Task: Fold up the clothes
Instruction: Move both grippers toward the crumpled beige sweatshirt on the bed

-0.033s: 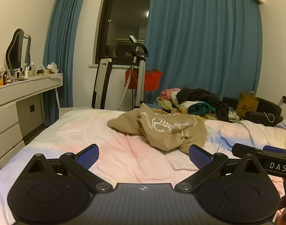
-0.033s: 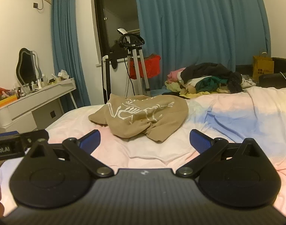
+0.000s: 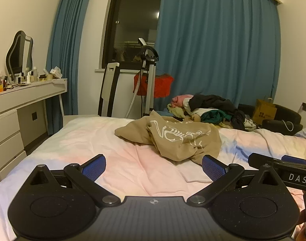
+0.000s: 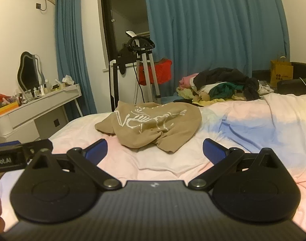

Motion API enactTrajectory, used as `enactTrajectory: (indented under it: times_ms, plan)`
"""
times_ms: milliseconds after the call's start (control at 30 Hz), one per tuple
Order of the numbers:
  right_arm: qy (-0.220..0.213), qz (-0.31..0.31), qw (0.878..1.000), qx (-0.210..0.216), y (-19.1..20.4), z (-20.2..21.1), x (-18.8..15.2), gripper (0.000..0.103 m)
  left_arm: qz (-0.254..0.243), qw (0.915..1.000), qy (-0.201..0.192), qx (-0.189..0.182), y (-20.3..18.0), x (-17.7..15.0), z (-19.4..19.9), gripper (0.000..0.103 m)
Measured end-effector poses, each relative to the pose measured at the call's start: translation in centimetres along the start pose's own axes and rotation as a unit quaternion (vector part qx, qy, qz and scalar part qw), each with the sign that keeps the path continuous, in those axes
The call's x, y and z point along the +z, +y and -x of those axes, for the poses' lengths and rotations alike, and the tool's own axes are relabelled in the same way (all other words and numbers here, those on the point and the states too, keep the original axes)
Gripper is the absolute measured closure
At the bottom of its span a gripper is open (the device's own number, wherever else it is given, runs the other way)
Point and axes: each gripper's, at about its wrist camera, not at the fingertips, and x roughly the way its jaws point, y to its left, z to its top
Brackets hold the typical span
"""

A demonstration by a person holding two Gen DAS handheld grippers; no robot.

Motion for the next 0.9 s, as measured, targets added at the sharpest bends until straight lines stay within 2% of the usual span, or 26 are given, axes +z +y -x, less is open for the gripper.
enactTrajectory:
  times_ms: [233, 900]
  plan:
    - [-0.005, 0.018, 1.0, -0.004, 0.37, 0.09, -0.03, 0.0, 0.001, 1.0, 0.0, -0.001, -0.04, -0.04, 0.1, 0.0]
    - [-0.003, 0.015, 1.0, -0.005, 0.48, -0.17, -0.39, 0.0, -0.004, 1.0, 0.003, -0.004, -0.4, -0.14, -0.2, 0.0]
